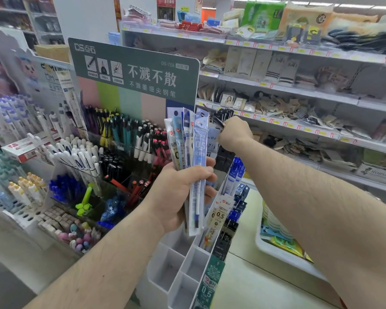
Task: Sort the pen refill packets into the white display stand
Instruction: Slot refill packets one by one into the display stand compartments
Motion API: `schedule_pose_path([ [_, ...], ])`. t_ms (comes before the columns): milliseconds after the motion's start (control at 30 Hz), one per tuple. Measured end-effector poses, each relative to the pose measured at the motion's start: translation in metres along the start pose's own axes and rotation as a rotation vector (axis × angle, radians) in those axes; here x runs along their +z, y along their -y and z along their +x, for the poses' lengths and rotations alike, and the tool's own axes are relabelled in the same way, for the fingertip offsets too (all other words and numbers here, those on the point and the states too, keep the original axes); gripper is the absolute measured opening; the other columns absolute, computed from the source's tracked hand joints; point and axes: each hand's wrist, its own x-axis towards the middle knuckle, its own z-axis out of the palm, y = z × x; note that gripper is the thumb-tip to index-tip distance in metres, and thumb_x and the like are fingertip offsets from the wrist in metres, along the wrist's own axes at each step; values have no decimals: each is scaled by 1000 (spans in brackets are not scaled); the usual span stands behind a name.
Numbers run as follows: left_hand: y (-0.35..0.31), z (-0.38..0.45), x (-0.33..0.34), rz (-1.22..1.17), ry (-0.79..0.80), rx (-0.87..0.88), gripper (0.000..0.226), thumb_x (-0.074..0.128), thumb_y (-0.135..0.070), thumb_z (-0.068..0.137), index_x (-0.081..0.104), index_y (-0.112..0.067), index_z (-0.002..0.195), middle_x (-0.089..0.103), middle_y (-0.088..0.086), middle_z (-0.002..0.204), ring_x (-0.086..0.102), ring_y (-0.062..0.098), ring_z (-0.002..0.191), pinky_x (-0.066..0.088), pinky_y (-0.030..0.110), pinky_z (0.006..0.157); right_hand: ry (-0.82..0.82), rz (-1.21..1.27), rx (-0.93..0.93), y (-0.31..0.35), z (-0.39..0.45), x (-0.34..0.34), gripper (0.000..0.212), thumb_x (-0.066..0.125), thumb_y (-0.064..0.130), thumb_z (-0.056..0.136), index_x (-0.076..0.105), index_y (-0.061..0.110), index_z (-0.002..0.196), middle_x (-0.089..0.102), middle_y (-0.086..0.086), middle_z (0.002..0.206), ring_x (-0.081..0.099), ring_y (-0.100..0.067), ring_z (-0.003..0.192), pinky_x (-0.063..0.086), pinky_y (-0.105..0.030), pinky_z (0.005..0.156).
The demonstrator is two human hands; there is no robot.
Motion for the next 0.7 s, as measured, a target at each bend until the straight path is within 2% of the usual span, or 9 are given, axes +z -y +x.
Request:
schedule_pose_path([
  [100,1,-1,-1,4,27,-24,11,65,-5,83,71,-12,90,58,4,66,55,16,52,49,25,48,-15,115,10,-12,-9,-9,22,70,29,88,60,10,81,59,-3,72,54,-20,63,48,-31,59],
  [167,4,-2,-1,-3,65,-48,19,67,-11,72,72,-12,91,56,2,64,53,15,52,48,25,47,-38,251,30,-22,-23,-17,25,73,34,86,61,13,80,61,-2,74,56,-20,66,51,-35,66],
  [267,6,-5,3,32,144,-102,25,66,-15,69,74,-12,93,58,-1,65,52,14,52,48,24,49,-34,553,94,-34,-55,-27,25,68,34,92,60,13,81,52,-2,67,47,-19,60,43,-32,59],
  [367,2,-5,8,131,255,-199,19,66,-18,71,79,-19,85,58,-2,65,53,12,53,50,24,52,134,833,194,-46,-92,-32,24,60,37,98,60,13,95,45,-1,68,44,-13,51,37,-27,49],
  [433,-1,-1,13,178,300,-229,23,67,-18,71,76,-17,92,62,-3,65,57,12,54,51,24,54,236,962,262,-54,-117,-35,25,58,36,98,58,12,104,44,0,67,44,-12,48,36,-25,45],
  [500,0,3,21,268,324,-226,29,73,-18,70,72,-17,99,70,-7,71,66,10,63,52,27,69,322,1110,328,-64,-139,-39,21,54,30,97,54,9,99,43,-1,67,44,-14,51,35,-25,46],
  [600,7,9,34,370,274,-237,34,80,-24,72,73,-16,104,77,-3,100,71,13,99,46,36,102,328,1294,391,-74,-166,-45,12,47,19,94,48,11,84,45,-3,61,45,-17,52,37,-27,47],
  [633,10,12,37,396,257,-252,43,82,-28,71,71,-13,110,76,-1,107,68,13,106,44,35,104,276,1311,400,-77,-172,-46,15,46,15,95,48,11,80,46,-3,59,46,-19,52,38,-28,48],
  [700,17,16,43,440,249,-288,69,87,-33,66,61,-8,124,73,-1,114,66,11,108,46,32,100,144,1311,391,-81,-180,-48,20,47,10,98,49,11,79,47,-4,58,47,-19,49,37,-28,46],
])
